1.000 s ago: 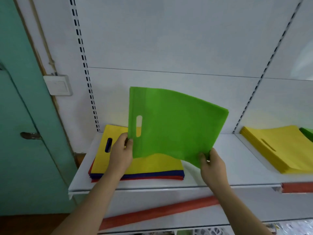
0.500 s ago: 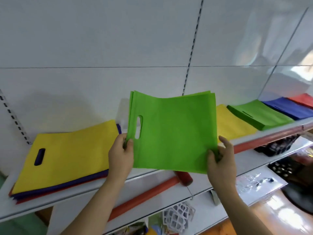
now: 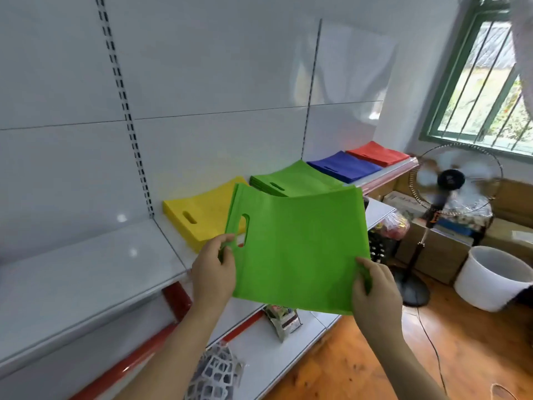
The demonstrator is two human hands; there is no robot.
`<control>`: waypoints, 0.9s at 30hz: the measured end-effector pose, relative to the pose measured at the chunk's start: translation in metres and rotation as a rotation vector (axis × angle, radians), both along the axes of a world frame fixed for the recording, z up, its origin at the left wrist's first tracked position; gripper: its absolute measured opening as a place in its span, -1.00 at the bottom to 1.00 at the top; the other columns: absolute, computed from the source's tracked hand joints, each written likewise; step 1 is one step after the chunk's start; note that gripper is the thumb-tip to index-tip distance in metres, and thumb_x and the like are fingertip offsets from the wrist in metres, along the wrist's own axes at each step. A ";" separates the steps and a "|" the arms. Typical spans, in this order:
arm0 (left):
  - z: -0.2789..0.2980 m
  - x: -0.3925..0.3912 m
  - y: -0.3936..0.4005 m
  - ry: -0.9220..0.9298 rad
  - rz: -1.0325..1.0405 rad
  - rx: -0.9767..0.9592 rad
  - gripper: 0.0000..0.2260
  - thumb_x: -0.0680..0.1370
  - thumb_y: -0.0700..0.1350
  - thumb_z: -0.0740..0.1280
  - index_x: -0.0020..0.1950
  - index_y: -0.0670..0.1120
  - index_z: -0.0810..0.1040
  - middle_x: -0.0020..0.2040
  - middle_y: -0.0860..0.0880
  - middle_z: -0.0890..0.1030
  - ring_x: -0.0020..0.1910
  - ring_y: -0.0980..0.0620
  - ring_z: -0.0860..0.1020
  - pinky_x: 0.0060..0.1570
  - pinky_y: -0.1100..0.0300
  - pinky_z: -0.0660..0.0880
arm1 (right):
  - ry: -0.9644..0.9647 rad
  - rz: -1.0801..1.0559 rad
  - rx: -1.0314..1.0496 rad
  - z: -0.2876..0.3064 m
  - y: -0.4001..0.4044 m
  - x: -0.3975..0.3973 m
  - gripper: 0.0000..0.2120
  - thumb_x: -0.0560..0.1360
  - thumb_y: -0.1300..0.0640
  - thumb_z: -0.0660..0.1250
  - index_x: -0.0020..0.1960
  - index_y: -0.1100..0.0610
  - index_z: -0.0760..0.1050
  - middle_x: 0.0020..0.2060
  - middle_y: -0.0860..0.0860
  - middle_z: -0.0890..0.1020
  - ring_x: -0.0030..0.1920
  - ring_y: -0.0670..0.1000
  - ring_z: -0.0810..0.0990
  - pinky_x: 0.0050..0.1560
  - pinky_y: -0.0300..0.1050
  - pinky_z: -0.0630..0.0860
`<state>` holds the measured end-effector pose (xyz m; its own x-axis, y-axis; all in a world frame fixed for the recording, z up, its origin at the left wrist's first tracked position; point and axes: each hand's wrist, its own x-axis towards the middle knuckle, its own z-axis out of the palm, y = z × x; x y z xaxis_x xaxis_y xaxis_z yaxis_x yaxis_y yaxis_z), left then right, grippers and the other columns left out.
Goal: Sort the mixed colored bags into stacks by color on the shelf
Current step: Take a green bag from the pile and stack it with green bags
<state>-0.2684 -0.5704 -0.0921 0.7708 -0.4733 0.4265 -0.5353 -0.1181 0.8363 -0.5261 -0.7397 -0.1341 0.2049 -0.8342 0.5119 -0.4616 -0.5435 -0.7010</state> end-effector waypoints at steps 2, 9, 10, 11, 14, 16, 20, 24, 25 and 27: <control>0.000 -0.020 -0.029 -0.003 -0.044 0.034 -0.75 0.70 -0.22 0.26 0.32 -0.02 0.61 0.08 -0.08 0.68 0.04 -0.34 0.61 -0.01 -0.21 0.60 | 0.016 -0.016 0.015 -0.005 -0.023 -0.022 -0.62 0.56 0.36 0.34 0.34 0.12 0.58 0.15 -0.04 0.57 0.06 0.08 0.57 0.03 -0.01 0.46; -0.015 -0.040 -0.132 -0.064 -0.088 0.082 -0.73 0.68 -0.26 0.29 0.36 -0.08 0.59 0.29 0.02 0.62 0.28 0.06 0.55 0.27 0.08 0.50 | 0.046 -0.058 0.036 -0.017 -0.099 -0.055 -0.55 0.55 0.40 0.31 0.41 0.18 0.54 0.21 0.01 0.55 0.13 0.05 0.54 0.11 0.00 0.50; -0.018 -0.039 -0.148 -0.075 -0.084 0.085 -0.72 0.68 -0.27 0.30 0.37 -0.09 0.59 0.31 0.01 0.62 0.31 0.07 0.53 0.27 0.16 0.45 | 0.055 -0.063 0.033 -0.016 -0.115 -0.055 -0.55 0.56 0.40 0.30 0.42 0.18 0.54 0.23 0.02 0.54 0.14 0.06 0.55 0.11 -0.01 0.50; -0.021 -0.038 -0.164 -0.085 -0.081 0.089 -0.70 0.67 -0.27 0.30 0.39 -0.10 0.58 0.32 0.00 0.61 0.33 0.07 0.52 0.28 0.20 0.40 | 0.067 -0.066 0.029 -0.016 -0.130 -0.054 -0.55 0.56 0.40 0.30 0.42 0.19 0.54 0.24 0.03 0.54 0.14 0.07 0.55 0.11 -0.01 0.49; -0.026 -0.029 -0.215 -0.096 -0.080 0.080 -0.68 0.67 -0.27 0.29 0.42 -0.09 0.57 0.35 -0.01 0.59 0.32 0.13 0.47 0.30 0.21 0.38 | 0.096 -0.065 -0.007 -0.012 -0.179 -0.048 -0.55 0.57 0.41 0.29 0.43 0.21 0.53 0.24 0.03 0.54 0.13 0.06 0.55 0.11 -0.03 0.48; -0.027 -0.021 -0.246 -0.071 -0.083 0.081 -0.67 0.68 -0.26 0.29 0.44 -0.08 0.55 0.35 -0.01 0.58 0.31 0.11 0.48 0.28 0.16 0.43 | 0.104 -0.060 -0.021 -0.005 -0.213 -0.041 -0.55 0.57 0.41 0.29 0.44 0.21 0.53 0.25 0.04 0.55 0.14 0.08 0.56 0.15 -0.02 0.50; -0.021 0.003 -0.297 -0.061 -0.041 0.086 -0.66 0.67 -0.26 0.30 0.45 -0.10 0.54 0.34 -0.04 0.58 0.32 0.00 0.53 0.23 0.18 0.42 | 0.135 -0.024 -0.082 0.011 -0.282 -0.015 -0.55 0.58 0.37 0.29 0.45 0.18 0.53 0.25 0.01 0.54 0.14 0.05 0.55 0.15 -0.08 0.47; -0.016 0.027 -0.330 -0.079 0.033 0.130 -0.65 0.67 -0.25 0.30 0.46 -0.11 0.53 0.36 -0.06 0.57 0.34 -0.03 0.53 0.33 0.04 0.50 | 0.131 0.024 -0.084 0.018 -0.338 0.020 -0.55 0.58 0.36 0.27 0.45 0.14 0.53 0.25 0.02 0.55 0.14 0.04 0.54 0.18 -0.08 0.44; -0.016 0.032 -0.335 -0.073 0.051 0.140 -0.65 0.67 -0.25 0.30 0.46 -0.10 0.53 0.36 -0.05 0.57 0.32 -0.04 0.54 0.32 -0.01 0.52 | 0.127 0.045 -0.086 0.018 -0.349 0.031 -0.56 0.58 0.36 0.28 0.43 0.14 0.55 0.23 0.02 0.56 0.14 0.05 0.54 0.17 -0.09 0.44; -0.018 0.044 -0.345 -0.068 0.093 0.162 -0.64 0.66 -0.24 0.31 0.46 -0.09 0.53 0.35 -0.06 0.57 0.30 -0.05 0.55 0.29 -0.04 0.53 | 0.121 0.103 -0.092 0.018 -0.371 0.054 -0.58 0.58 0.37 0.29 0.40 0.15 0.57 0.22 0.03 0.57 0.13 0.06 0.56 0.16 -0.10 0.44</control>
